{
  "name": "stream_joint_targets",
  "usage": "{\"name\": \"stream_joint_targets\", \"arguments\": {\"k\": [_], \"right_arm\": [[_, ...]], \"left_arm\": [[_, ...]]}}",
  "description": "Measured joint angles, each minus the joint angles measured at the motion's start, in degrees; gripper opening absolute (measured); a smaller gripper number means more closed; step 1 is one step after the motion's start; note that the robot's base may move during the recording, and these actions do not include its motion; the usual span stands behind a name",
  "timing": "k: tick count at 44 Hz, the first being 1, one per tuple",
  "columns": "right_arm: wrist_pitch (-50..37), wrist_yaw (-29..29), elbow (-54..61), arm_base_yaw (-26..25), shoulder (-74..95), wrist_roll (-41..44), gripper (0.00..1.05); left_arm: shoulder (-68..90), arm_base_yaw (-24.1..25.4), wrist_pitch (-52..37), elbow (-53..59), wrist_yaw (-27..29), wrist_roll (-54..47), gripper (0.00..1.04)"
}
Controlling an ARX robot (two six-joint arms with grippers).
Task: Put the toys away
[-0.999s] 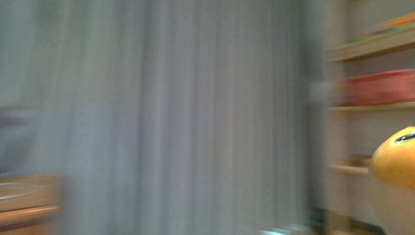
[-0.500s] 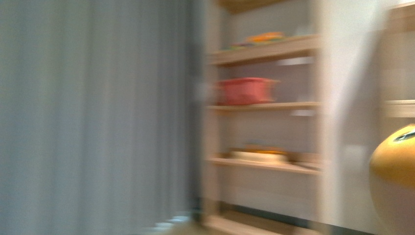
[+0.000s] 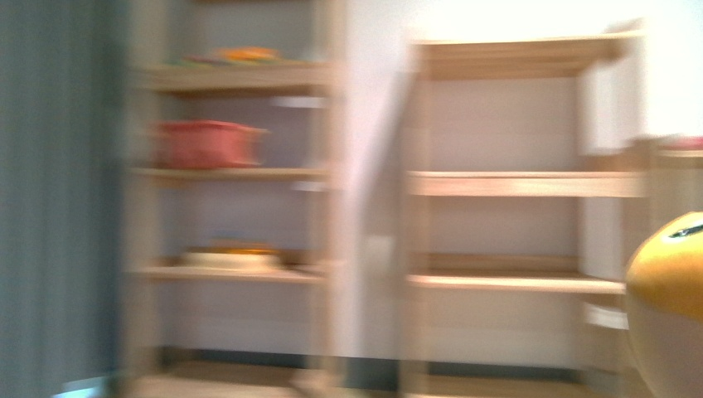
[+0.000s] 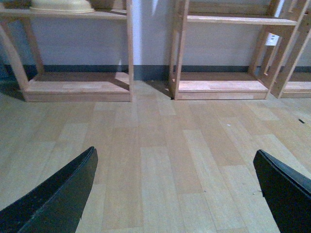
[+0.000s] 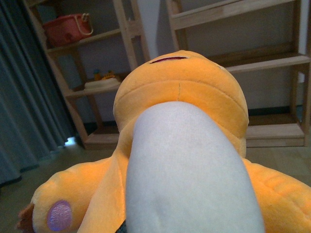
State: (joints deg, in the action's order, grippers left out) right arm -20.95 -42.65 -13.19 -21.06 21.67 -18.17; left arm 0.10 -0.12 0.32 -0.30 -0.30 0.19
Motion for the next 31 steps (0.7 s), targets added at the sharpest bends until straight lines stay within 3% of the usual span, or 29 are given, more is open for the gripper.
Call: {"name": "stream_joint_targets", "arguments": {"k": [31], "right_arm": [[0.00,-0.68,0.00,0.11,0.15,-0.02,0.10]], "left_arm": [[-0.11,0.02,0.00,0.00,0.48,0.02,0.98]]}}
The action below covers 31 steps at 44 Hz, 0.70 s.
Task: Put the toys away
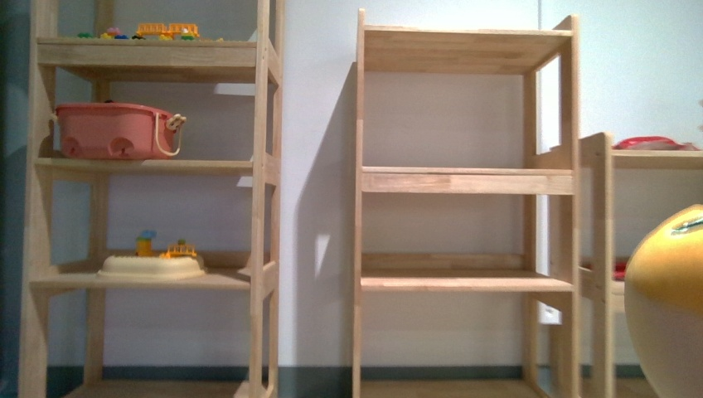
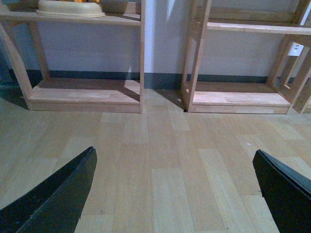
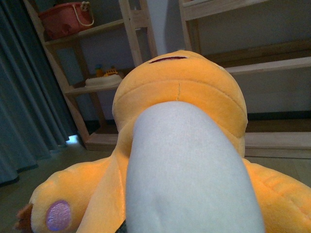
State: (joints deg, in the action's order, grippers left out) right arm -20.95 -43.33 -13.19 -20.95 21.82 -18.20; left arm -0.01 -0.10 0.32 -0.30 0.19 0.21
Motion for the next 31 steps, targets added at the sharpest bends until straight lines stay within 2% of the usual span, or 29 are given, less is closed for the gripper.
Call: {"name": "stream_joint_targets", "arguments": {"k": [31], "right_arm": [[0.00,-0.02,-0.02,0.00,-0.11,0.00,0.10]], "left_arm": [[0.04,0.00,0.00,0.00,-0.20,-0.02,0.98]]}}
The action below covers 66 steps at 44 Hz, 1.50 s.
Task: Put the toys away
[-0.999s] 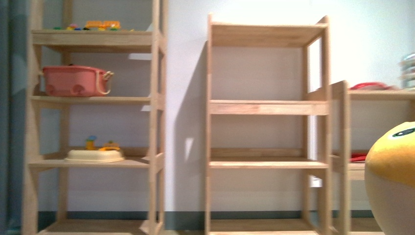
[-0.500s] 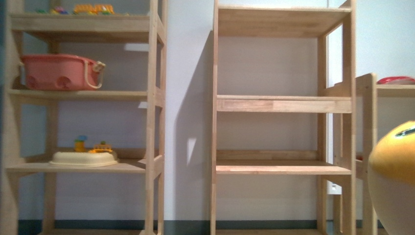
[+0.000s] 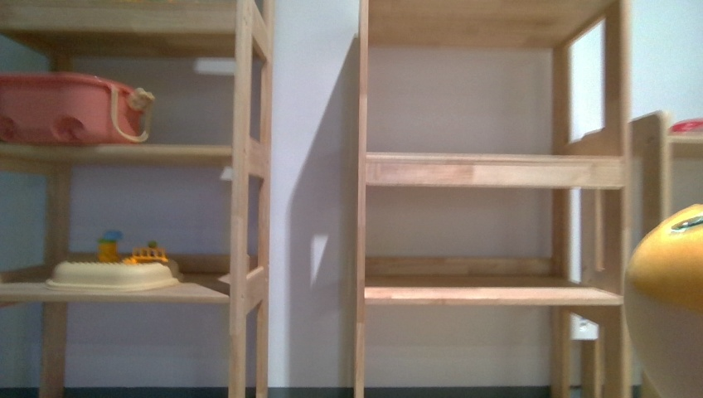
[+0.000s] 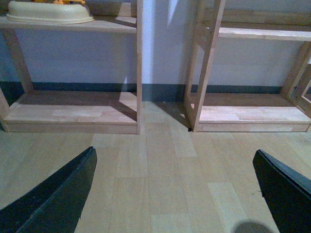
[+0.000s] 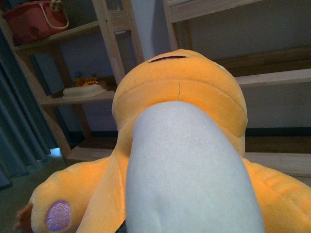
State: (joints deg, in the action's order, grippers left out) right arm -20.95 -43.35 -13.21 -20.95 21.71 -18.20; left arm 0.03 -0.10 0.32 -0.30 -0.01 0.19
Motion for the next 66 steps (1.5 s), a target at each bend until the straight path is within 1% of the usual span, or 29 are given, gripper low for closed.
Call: {"name": "stream_joint_targets", "arguments": {"k": [20,26,33,66], "right_arm": [[0.00,-0.07,0.02,0.00,0.02,0.00,0.10],[0.00,0.85,0.02,-0.07,-0.09,0.02,0.10],[0.00,-0.46,0.02,0.04,0.24,0.00,0.10],[0.00,-0.09,0.04,0.07,0.00,0.17,0.10]], "left_arm": [[0.07,0.00,0.00,0.00,0.00,0.00,0.98],[0.13,-0.02,0.00,0.00,-0.15,0.00,0.98],[-0.02,0.00,0.00,0.00,0.24,0.02,0.98],[0.02,0.02,-0.02,0.00,-0.02,0.00,0.98]]}}
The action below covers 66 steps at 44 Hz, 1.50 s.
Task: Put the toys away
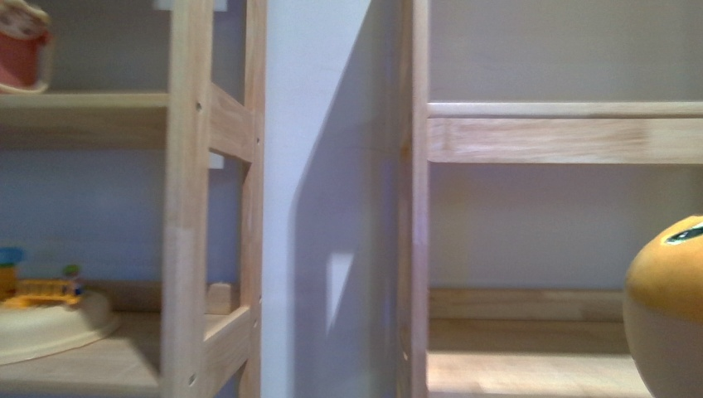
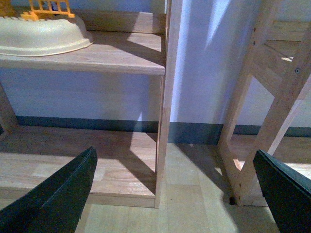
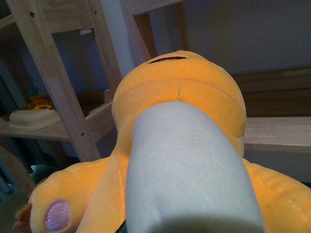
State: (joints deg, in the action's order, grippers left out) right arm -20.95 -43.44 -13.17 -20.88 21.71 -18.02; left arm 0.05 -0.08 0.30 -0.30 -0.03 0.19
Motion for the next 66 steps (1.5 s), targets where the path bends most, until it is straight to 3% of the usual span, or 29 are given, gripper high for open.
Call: {"name": "stream_joint_targets", "arguments": {"k": [28,31,35,43,54,60,66], "right_arm": [[0.09,0.46,0.00,-0.04,0.15,0.04,0.10],[7.26,4.31,-2.16,0.22,-0.26,5.07,0.10],[13.73,5.84,-6.32,-0.22,0.17,10.64,0.10],[11.87,4.79,-17.97,-2.89,3.76,12.76,0.10],[5.07,2.60,-31.80,-6.51,10.78,9.27,0.10],[1.33,5.31,-42.18,-7.08,19.98,6.12,0.10],[1.14,9.94,-53.29,-4.55,30.56,2.71,0.10]], "left_arm": [[0.00,0.00,0.02,0.00,0.04,0.00,0.98],[-0.02,0.00,0.02,0.00,0.04,0.02,0.98],[-0.02,0.00,0.02,0.00,0.07,0.02,0.98],[-0.02,0.00,0.02,0.00,0.04,0.00,0.98],[-0.02,0.00,0.02,0.00,0.04,0.00,0.98],[-0.02,0.00,0.02,0.00,0.04,0.02,0.98],[-0.02,0.00,0.02,0.00,0.04,0.02,0.98]]}}
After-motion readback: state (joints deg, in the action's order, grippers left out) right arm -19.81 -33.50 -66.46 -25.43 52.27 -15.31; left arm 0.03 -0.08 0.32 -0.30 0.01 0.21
